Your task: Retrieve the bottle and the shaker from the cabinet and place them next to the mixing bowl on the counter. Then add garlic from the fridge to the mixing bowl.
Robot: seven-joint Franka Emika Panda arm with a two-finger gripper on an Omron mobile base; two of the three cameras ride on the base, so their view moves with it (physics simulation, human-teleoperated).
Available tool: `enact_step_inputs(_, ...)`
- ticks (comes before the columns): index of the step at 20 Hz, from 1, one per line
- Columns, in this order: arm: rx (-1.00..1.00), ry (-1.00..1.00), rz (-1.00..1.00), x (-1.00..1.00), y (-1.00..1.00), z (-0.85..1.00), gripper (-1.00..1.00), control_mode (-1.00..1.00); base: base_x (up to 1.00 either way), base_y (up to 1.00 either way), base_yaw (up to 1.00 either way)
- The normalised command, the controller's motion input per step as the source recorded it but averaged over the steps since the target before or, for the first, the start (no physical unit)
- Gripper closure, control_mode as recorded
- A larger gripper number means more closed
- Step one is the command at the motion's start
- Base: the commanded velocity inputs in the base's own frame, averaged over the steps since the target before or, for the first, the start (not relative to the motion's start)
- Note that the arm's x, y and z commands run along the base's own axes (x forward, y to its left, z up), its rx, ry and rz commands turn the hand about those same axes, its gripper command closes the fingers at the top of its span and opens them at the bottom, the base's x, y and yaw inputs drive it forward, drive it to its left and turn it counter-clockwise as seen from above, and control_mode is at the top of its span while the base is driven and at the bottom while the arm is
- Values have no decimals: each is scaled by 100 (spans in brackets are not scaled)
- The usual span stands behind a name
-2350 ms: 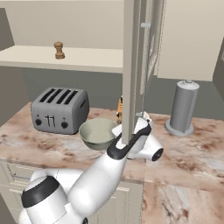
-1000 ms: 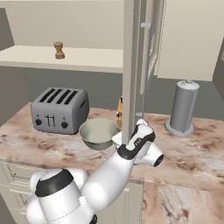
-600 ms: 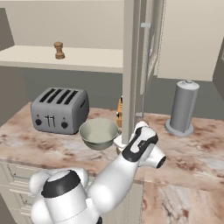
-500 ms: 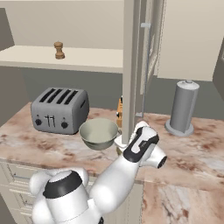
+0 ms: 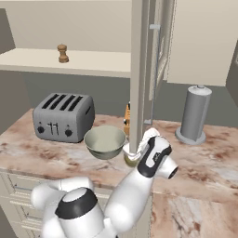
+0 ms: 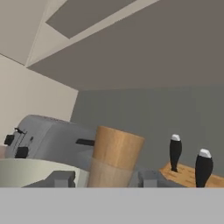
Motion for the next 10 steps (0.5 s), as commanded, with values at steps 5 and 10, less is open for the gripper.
enact_step_inputs(5,8,1,0,38,0,0,100,-100,0,0,0)
enact_step_inputs(10,1,4,0,32,-17,-5,100,-100,0,0,0)
